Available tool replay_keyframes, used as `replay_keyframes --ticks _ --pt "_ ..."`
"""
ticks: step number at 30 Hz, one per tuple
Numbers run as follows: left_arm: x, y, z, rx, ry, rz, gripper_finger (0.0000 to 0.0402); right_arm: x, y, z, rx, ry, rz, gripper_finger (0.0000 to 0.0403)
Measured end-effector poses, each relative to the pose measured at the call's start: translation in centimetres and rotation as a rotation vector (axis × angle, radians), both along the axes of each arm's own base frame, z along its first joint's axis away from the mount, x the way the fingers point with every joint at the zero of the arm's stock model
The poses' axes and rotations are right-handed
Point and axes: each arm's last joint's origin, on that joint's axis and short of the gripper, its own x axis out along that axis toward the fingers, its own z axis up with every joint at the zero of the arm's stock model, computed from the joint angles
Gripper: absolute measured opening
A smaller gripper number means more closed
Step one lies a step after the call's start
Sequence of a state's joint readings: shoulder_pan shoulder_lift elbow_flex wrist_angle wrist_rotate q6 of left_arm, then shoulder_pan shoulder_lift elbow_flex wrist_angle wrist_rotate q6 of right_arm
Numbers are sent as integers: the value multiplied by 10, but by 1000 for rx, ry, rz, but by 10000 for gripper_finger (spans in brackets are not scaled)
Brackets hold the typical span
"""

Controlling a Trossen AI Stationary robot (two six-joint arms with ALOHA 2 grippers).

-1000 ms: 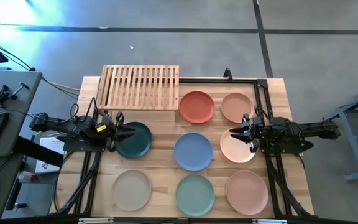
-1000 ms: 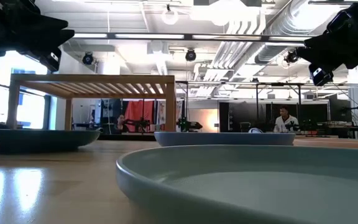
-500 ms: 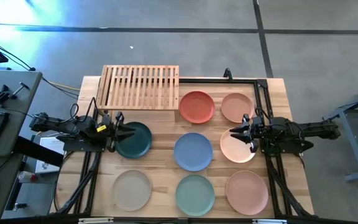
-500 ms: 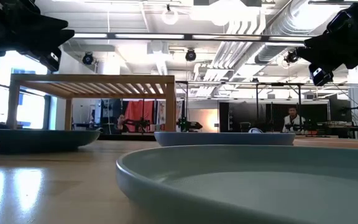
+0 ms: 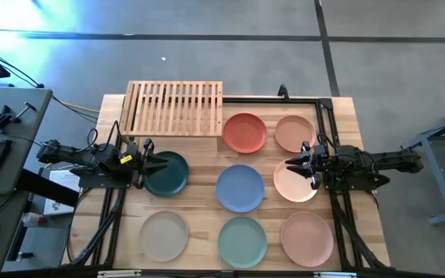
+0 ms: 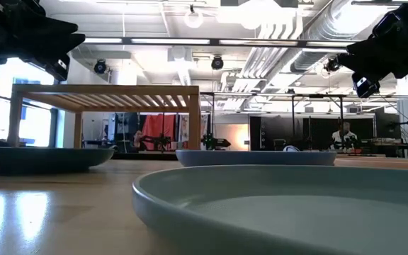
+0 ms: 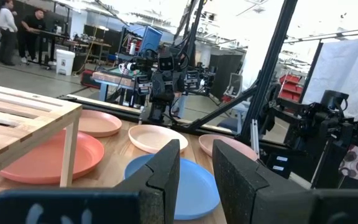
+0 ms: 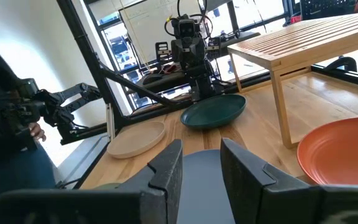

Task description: Place and stack plates onto a shelf

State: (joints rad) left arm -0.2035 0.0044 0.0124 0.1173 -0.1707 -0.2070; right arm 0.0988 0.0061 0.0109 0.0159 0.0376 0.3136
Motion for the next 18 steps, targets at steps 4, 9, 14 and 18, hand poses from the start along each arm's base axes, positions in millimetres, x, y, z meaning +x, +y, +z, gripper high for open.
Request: replay_keyframes --ticks 4,9,14,18 --pt "0 0 0 0 0 0 83 0 0 0 0 0 0 94" --pt "0 0 0 0 0 0 83 0 0 0 0 0 0 94" --pt "0 1 0 -5 0 24 83 0 0 0 0 0 0 94" --pt "0 1 0 -84 0 38 83 0 0 0 0 -1 0 94"
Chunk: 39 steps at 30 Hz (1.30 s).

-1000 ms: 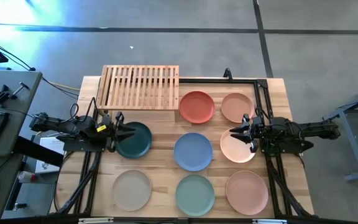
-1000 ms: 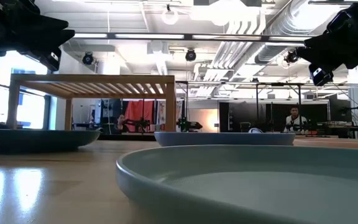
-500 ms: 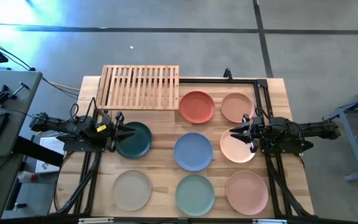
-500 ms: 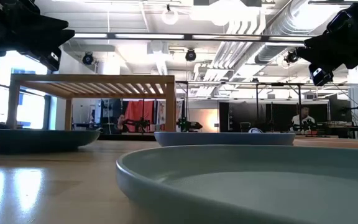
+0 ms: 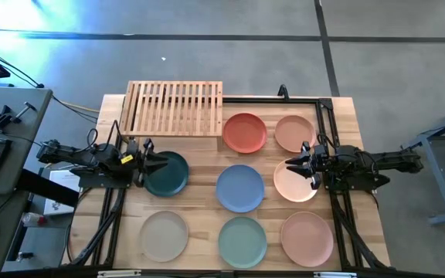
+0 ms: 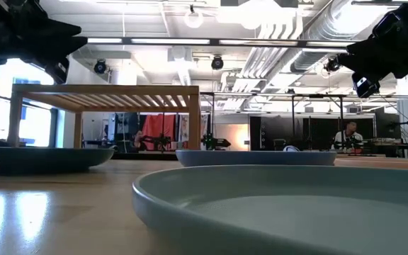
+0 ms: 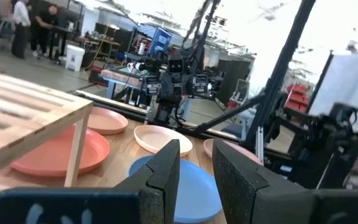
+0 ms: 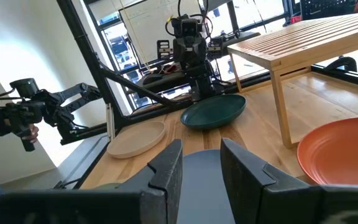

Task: Place and stack plates onto a shelf
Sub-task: Put the light blue plate on the shelf

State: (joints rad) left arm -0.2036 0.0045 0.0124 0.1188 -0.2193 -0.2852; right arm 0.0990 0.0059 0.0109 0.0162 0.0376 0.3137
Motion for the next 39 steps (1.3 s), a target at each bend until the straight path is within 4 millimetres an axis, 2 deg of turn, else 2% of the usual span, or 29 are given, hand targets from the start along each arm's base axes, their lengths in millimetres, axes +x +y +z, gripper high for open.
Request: replay_keyframes --ticks 8,23,29,39 --pt "0 1 1 -106 -16 6 83 0 0 0 -49 -3 -10 94" --pt "-1 2 8 -134 -91 47 83 0 0 0 -77 -6 -13 94" --pt "-2 2 8 -192 -94 37 83 0 -1 0 103 2 -21 94" --pt "-2 2 8 -220 -95 34 83 0 -1 1 107 -5 -47 94"
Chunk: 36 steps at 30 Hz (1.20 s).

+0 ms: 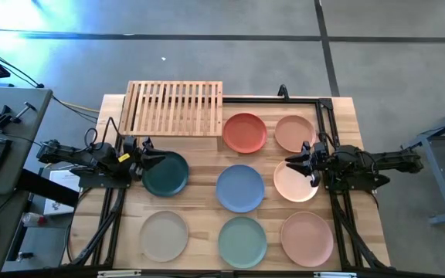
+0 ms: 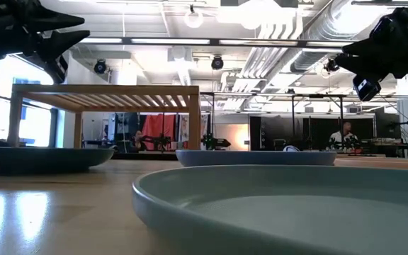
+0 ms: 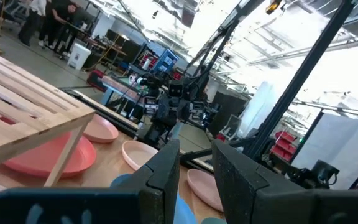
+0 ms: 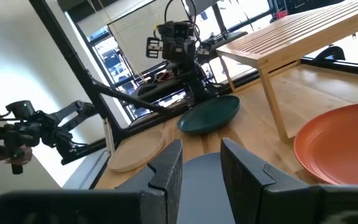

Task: Place and stack plates onto a shelf
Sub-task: Put the light blue plate on the shelf

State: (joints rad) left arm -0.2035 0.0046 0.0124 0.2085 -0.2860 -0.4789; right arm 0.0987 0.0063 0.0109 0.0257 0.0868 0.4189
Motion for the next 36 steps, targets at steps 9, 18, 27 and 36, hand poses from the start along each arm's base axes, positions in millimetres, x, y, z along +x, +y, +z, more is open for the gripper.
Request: replay_keyframes --ticks 9,18,27,36 --pt "0 1 0 -101 -8 19 83 0 0 7 78 -75 -4 94" --pt "-1 5 1 -183 -31 137 83 -2 -6 13 129 -145 -180 94" --pt "-7 8 17 -130 -187 232 83 -6 -6 31 61 -321 -191 94" --pt "-10 9 22 -66 -220 261 83 -9 -6 37 -1 -390 -207 94"
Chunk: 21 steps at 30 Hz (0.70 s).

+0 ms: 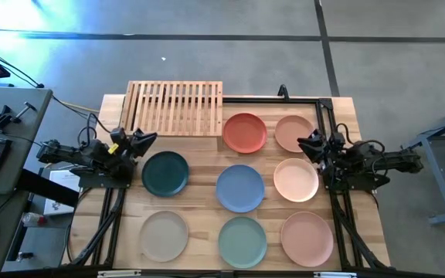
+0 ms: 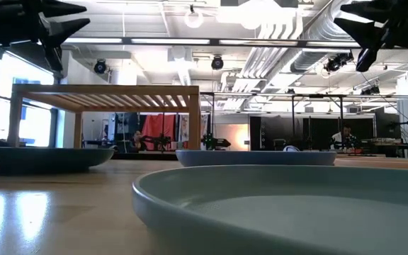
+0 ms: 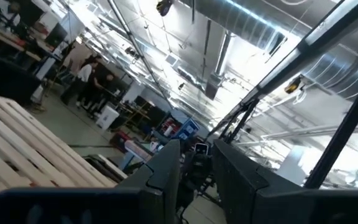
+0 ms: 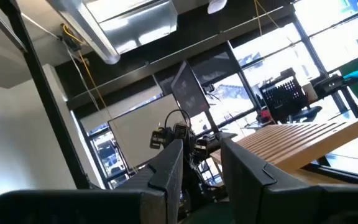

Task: Place and stack plates onto a shelf
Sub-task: Put the light blue plate on the shelf

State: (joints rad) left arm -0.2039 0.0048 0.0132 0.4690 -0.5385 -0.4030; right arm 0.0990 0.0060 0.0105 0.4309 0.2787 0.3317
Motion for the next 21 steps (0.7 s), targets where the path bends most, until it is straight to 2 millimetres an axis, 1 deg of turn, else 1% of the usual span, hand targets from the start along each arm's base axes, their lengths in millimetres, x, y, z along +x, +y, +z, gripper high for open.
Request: replay_keyframes --ticks 6,8,11,16,21 --pt "-5 3 7 -11 -54 94 83 -1 -1 2 9 -20 -15 94" --pt "-7 4 13 4 -76 106 83 -2 -2 4 26 -51 -43 94" --pt "-13 5 29 22 -110 123 83 -5 -3 10 18 -64 -85 94" --pt "-19 6 61 81 -124 162 83 -9 -3 32 -77 -58 -144 94" --pt "-16 5 88 144 -86 195 83 -12 -6 59 -138 77 -245 94"
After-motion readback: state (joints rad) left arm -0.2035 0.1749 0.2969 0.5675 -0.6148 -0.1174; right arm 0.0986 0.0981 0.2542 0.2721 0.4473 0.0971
